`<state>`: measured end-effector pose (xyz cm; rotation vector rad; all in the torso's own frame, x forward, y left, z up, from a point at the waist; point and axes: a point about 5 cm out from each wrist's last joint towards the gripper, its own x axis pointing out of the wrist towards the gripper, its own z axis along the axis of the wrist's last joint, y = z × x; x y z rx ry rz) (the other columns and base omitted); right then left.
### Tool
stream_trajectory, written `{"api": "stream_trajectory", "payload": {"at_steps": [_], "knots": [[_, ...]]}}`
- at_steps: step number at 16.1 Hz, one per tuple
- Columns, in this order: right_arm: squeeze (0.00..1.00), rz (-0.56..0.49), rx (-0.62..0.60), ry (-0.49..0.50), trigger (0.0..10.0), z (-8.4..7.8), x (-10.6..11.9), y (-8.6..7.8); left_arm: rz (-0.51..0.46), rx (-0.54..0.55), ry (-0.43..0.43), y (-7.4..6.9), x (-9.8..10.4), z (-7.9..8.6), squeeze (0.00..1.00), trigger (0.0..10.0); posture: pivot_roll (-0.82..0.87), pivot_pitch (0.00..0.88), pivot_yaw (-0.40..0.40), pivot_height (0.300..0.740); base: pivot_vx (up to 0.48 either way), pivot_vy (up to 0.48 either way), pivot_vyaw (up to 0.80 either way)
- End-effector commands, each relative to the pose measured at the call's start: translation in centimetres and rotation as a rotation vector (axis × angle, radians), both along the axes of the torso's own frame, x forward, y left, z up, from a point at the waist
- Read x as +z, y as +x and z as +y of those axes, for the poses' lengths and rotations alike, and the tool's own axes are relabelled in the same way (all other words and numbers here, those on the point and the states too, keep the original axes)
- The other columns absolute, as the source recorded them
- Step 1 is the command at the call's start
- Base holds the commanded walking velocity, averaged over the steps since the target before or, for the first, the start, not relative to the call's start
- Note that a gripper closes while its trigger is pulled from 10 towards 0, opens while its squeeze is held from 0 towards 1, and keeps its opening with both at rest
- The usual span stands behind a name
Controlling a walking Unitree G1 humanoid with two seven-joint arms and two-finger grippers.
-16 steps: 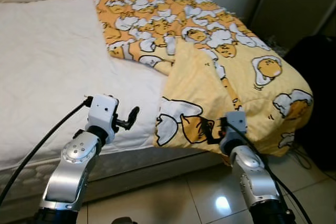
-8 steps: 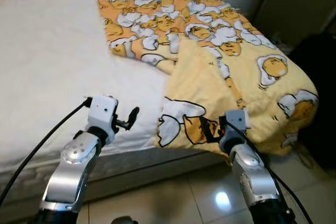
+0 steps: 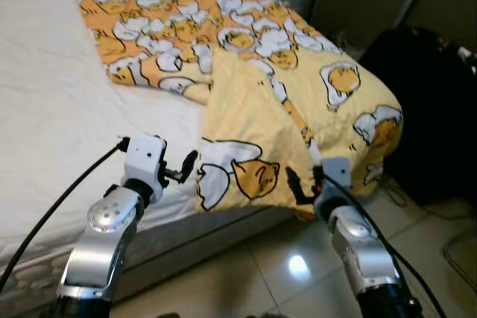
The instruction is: Clean up the room
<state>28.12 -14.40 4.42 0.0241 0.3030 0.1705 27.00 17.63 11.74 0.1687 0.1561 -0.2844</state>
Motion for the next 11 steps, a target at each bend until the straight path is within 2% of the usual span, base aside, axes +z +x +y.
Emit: {"api": "stream_trajectory", "payload": {"at_steps": [1, 3, 4, 5, 11], "knots": [[1.00, -0.029, -0.003, -0.005, 10.0, -0.24, 0.62, 0.26, -0.001, 0.001, -0.011, 0.03, 0.01, -0.10, 0.00, 10.0, 0.02, 0.000, -0.081, 0.740, 0.326, 0.000, 0.00], [1.00, -0.031, 0.000, -0.002, 10.0, -0.28, 0.66, 0.28, 0.000, 0.004, -0.014, 0.03, -0.03, -0.09, 0.00, 10.0, 0.02, 0.000, -0.081, 0.740, 0.341, 0.000, 0.00], [0.46, -0.022, -0.001, 0.012, 10.0, -0.24, 0.61, 0.29, -0.001, 0.004, -0.015, 0.06, -0.02, -0.10, 0.00, 10.0, 0.02, 0.000, -0.083, 0.740, 0.368, 0.000, 0.00], [0.00, -0.020, -0.004, 0.016, 10.0, -0.25, 0.62, 0.34, -0.002, 0.004, -0.016, 0.09, 0.00, -0.09, 0.00, 10.0, 0.02, 0.000, -0.083, 0.740, 0.379, 0.000, -0.80], [0.00, -0.023, 0.017, 0.025, 10.0, -0.16, 0.67, 0.31, 0.001, -0.002, -0.016, 0.03, -0.03, -0.17, 0.00, 10.0, 0.02, 0.000, -0.088, 0.740, 0.388, 0.000, 0.00]]}}
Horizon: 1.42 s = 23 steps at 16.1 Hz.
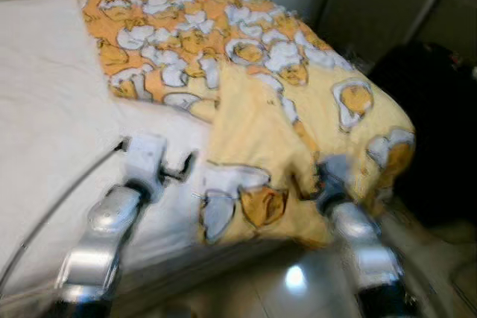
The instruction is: Clean up the room
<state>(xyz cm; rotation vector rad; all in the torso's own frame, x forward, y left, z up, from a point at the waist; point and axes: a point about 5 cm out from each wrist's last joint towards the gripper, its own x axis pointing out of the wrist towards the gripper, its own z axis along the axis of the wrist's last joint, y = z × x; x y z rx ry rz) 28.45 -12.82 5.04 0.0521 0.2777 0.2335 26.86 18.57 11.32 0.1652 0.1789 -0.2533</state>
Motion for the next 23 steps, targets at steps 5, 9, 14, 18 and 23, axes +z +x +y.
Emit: {"api": "stream_trajectory", "payload": {"at_steps": [5, 9, 14, 18, 23], "knots": [[0.00, 0.026, 0.003, -0.079, 10.0, -2.3, -0.3, -0.2, 0.034, -0.082, -0.024, 0.1, -0.6, -1.8, 0.00, 10.0, 0.01, 0.000, -0.092, 0.740, 0.152, 0.000, 0.00], [1.00, 0.001, 0.106, -0.115, 10.0, -4.5, 0.6, -0.6, 0.167, -0.175, -0.025, 1.3, -2.9, -2.7, 1.00, 10.0, -0.04, 0.000, -0.077, 0.740, 0.000, 0.000, 0.00], [1.00, 0.027, 0.332, -0.130, 10.0, -5.6, 1.8, -2.4, 0.324, -0.192, -0.049, 3.3, -6.1, -3.6, 0.00, 10.0, -0.14, 0.000, -0.051, 0.740, 0.000, 0.000, 0.00], [1.00, 0.096, 0.635, -0.061, 10.0, -5.1, 3.4, -4.9, 0.451, -0.042, 0.015, 4.5, -8.8, -2.5, 0.00, 10.0, -0.22, 0.000, -0.023, 0.740, 0.000, 0.000, 0.00], [1.00, 0.195, 0.814, -0.049, 10.0, -5.6, 4.1, -6.9, 0.560, 0.053, 0.081, 3.1, -11.5, -2.2, 0.00, 10.0, -0.25, 0.000, -0.026, 0.740, 0.000, 0.000, 0.00]]}}
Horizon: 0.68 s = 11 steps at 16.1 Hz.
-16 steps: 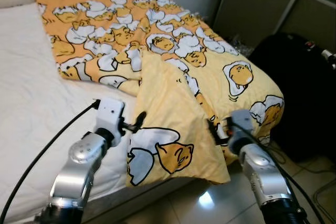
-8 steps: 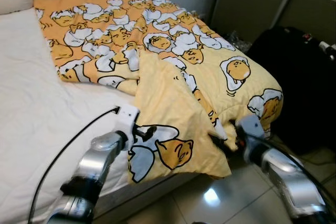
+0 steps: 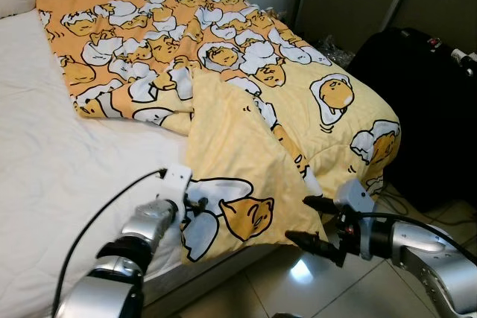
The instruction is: Clean up the room
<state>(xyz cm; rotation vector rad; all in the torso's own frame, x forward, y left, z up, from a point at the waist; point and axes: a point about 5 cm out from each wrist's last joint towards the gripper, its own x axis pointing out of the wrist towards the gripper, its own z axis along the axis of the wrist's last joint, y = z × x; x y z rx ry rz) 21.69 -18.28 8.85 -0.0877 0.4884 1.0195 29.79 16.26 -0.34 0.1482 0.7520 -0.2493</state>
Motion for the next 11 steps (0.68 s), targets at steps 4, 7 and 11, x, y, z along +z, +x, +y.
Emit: {"api": "stream_trajectory", "payload": {"at_steps": [4, 7, 11], "knots": [[1.00, 0.031, 0.051, -0.010, 10.0, -0.2, 0.7, -0.5, 0.019, 0.118, -0.136, -0.6, -0.9, -1.0, 0.00, 1.4, -0.25, 0.000, -0.027, 0.740, 0.000, 0.000, 0.00], [1.00, 0.028, 0.062, -0.023, 10.0, -0.2, 0.8, -0.5, 0.030, 0.122, -0.127, -0.8, -1.2, -1.1, 0.00, 0.0, -0.26, 0.000, -0.027, 0.740, 0.000, 0.000, 0.00], [0.79, 0.026, 0.071, -0.038, 10.0, -0.1, 0.9, -0.5, 0.033, 0.124, -0.118, -1.0, -1.4, -1.0, 0.00, 0.0, -0.26, 0.000, -0.032, 0.740, 0.000, 0.000, 0.00]]}}
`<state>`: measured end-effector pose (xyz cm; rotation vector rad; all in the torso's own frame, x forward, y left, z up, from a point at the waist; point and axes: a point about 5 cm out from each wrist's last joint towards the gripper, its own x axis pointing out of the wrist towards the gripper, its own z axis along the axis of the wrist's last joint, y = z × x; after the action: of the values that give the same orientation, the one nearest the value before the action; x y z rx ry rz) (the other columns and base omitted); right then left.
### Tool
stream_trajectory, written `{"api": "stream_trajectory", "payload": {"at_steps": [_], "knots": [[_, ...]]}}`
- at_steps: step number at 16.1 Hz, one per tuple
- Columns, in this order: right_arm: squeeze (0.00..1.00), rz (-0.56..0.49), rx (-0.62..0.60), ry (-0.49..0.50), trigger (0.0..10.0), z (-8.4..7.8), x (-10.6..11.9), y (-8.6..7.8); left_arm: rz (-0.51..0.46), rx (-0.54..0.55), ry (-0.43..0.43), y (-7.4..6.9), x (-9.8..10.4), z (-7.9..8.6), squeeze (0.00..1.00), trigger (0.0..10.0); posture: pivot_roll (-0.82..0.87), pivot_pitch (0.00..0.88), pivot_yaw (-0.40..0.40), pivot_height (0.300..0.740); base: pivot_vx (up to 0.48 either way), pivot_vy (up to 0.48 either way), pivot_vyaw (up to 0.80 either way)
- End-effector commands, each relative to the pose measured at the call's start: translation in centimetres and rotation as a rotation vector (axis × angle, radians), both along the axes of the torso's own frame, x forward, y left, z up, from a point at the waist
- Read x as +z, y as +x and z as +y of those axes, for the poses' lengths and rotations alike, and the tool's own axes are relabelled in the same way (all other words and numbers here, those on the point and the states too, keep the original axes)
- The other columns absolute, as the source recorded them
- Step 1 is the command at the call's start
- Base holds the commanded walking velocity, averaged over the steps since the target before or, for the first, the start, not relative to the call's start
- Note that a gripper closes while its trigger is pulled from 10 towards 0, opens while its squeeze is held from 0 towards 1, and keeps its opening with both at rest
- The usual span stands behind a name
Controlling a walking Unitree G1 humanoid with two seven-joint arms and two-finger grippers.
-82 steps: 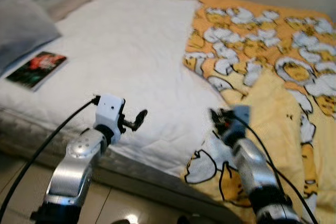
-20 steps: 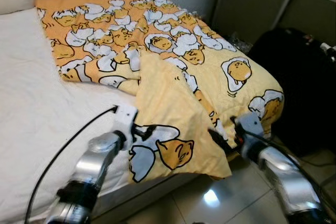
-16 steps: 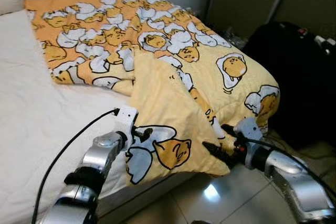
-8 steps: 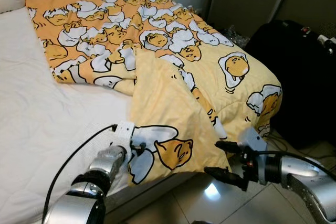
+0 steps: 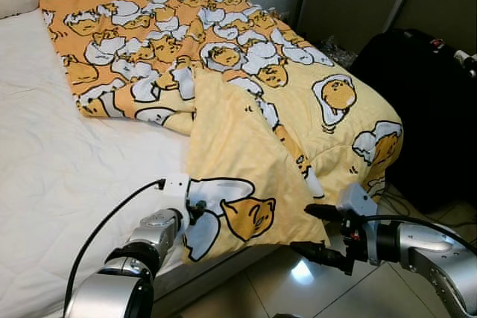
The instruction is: Clean up the room
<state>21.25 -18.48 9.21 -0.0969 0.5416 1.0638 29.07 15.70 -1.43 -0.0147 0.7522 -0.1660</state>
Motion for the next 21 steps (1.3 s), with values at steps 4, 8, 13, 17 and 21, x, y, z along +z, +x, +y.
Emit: {"api": "stream_trajectory", "payload": {"at_steps": [4, 8, 13, 17, 21], "knots": [[0.75, -0.025, 0.034, -0.015, 10.0, 0.4, 0.5, -0.1, 0.023, -0.014, -0.036, -0.5, -0.5, -0.7, 0.00, 0.0, -0.25, 0.000, -0.033, 0.740, 0.000, 0.000, 0.00], [0.75, -0.030, 0.037, -0.017, 10.0, 0.6, 0.4, -0.1, 0.031, 0.029, -0.106, -0.5, -0.5, -0.7, 0.00, 0.0, -0.25, 0.000, -0.031, 0.740, 0.000, 0.000, 0.00], [0.75, -0.031, 0.042, -0.019, 10.0, 0.7, 0.2, -0.1, 0.052, 0.104, -0.207, -0.6, -0.6, -1.2, 0.00, 0.0, -0.24, 0.000, -0.027, 0.740, 0.000, 0.000, 0.00], [0.75, -0.029, 0.039, -0.021, 10.0, 0.7, -0.2, 0.2, 0.068, 0.026, -0.135, -1.0, -0.9, -1.1, 0.00, 0.0, -0.24, 0.000, -0.028, 0.740, 0.000, 0.000, 0.00], [0.75, -0.043, 0.021, -0.047, 10.0, 0.5, -0.5, 0.5, 0.095, -0.108, -0.095, -1.5, -1.2, -1.8, 0.00, 0.0, -0.23, 0.000, -0.032, 0.740, 0.000, 0.000, 0.00]]}}
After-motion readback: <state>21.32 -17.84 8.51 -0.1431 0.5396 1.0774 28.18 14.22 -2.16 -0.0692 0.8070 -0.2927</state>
